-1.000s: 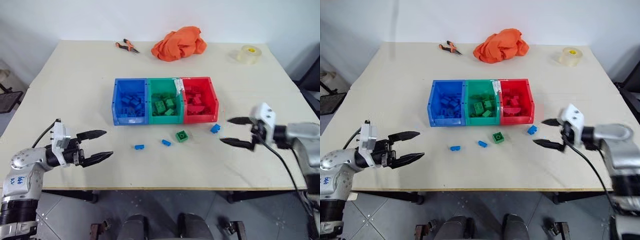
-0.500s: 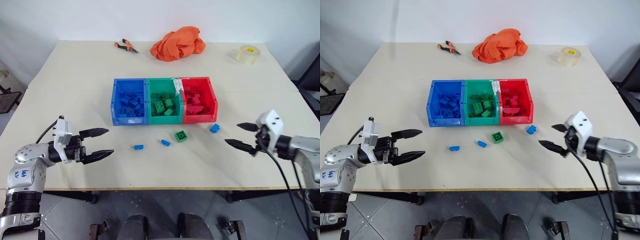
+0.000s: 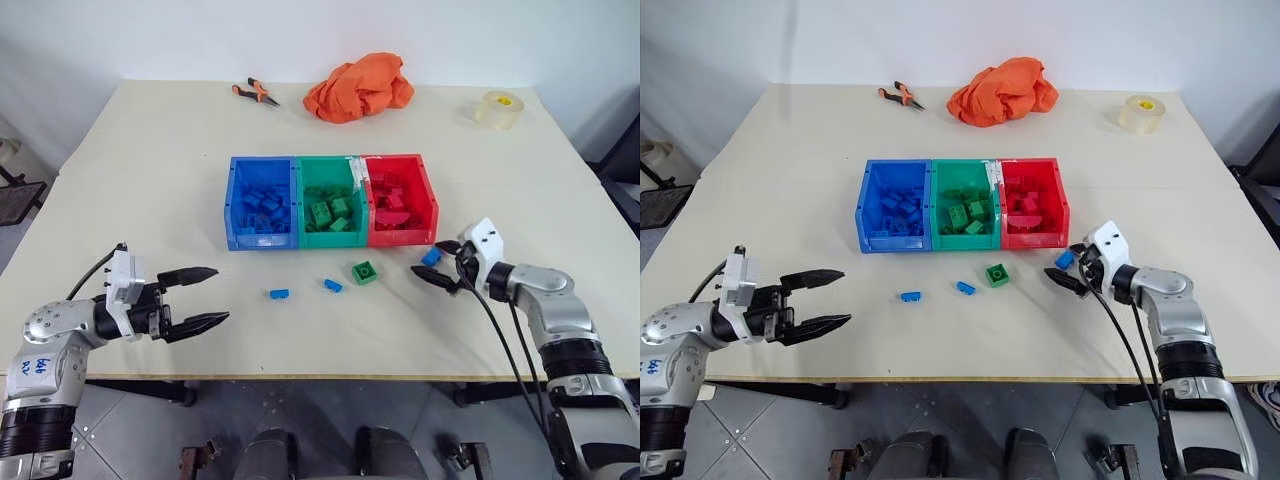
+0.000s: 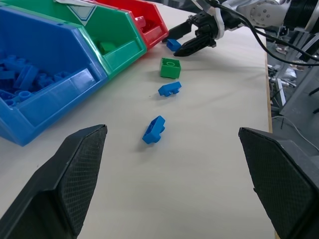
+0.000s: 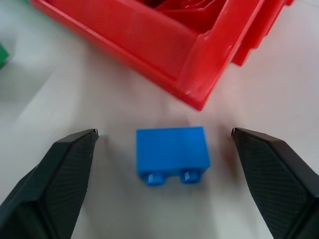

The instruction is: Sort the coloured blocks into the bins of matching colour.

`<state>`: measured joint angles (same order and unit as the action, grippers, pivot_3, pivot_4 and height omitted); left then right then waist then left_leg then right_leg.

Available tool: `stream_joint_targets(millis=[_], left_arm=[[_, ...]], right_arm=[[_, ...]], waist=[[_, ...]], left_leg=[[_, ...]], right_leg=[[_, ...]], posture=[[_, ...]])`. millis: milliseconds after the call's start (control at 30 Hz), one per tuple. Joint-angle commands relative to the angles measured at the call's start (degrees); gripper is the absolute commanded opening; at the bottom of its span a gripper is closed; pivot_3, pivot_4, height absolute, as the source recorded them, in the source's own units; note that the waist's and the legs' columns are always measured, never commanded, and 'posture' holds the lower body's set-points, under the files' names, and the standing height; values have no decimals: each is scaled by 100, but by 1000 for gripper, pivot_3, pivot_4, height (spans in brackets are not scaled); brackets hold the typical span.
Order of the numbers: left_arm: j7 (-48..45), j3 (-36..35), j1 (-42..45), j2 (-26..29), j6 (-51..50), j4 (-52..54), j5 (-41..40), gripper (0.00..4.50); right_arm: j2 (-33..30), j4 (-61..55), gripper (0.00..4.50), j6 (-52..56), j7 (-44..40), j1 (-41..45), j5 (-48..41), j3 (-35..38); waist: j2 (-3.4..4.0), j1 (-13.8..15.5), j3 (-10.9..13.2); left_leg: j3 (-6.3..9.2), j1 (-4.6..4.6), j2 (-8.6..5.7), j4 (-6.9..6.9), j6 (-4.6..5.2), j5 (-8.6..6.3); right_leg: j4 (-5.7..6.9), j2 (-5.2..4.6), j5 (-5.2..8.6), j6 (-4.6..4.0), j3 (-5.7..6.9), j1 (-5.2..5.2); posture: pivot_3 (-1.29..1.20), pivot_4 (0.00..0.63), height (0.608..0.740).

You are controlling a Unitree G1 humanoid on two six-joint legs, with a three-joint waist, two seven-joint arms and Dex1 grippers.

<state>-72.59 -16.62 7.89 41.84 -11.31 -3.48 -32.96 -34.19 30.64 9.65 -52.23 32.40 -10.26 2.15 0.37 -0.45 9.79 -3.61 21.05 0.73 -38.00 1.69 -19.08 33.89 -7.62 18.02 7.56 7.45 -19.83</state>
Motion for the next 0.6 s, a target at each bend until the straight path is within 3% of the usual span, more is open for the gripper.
stream_joint_targets(millis=[33,233,267,500,600], left_arm=[[68,-196,-85,56,-21,250,-150,4500],[96,-262,-169,63,-23,267,-195,4500],[92,-282,-178,71,-12,245,-193,4500],[71,-433,-122,58,181,4,-132,4500],[91,-487,48,-37,485,-236,-73,4500]], right_arm=[[9,36,3629,-23,62,-30,44,18],[-132,-798,1630,387,-37,-449,-203,163],[-157,-1030,1459,509,-54,-546,-269,200],[-553,-3317,1475,1820,-242,-1293,-950,310],[-440,-4095,1475,2253,-145,-1063,-1266,161]], waist=[[0,5,0],[0,25,0],[0,29,0],[4,21,1],[5,3,1]], left_leg=[[2,0,0,-1,0,0],[8,0,-1,-1,0,0],[9,2,-1,-1,0,0],[13,6,0,2,-1,-1],[4,2,8,2,-6,-4]], right_leg=[[0,0,0,0,-1,0],[0,-3,0,0,-9,4],[-1,-4,0,0,-12,3],[-5,-11,0,-1,-34,0],[-8,-16,0,-1,-44,-1]], posture=[[0,150,740],[0,150,740],[0,150,740],[0,150,740],[0,150,740]])
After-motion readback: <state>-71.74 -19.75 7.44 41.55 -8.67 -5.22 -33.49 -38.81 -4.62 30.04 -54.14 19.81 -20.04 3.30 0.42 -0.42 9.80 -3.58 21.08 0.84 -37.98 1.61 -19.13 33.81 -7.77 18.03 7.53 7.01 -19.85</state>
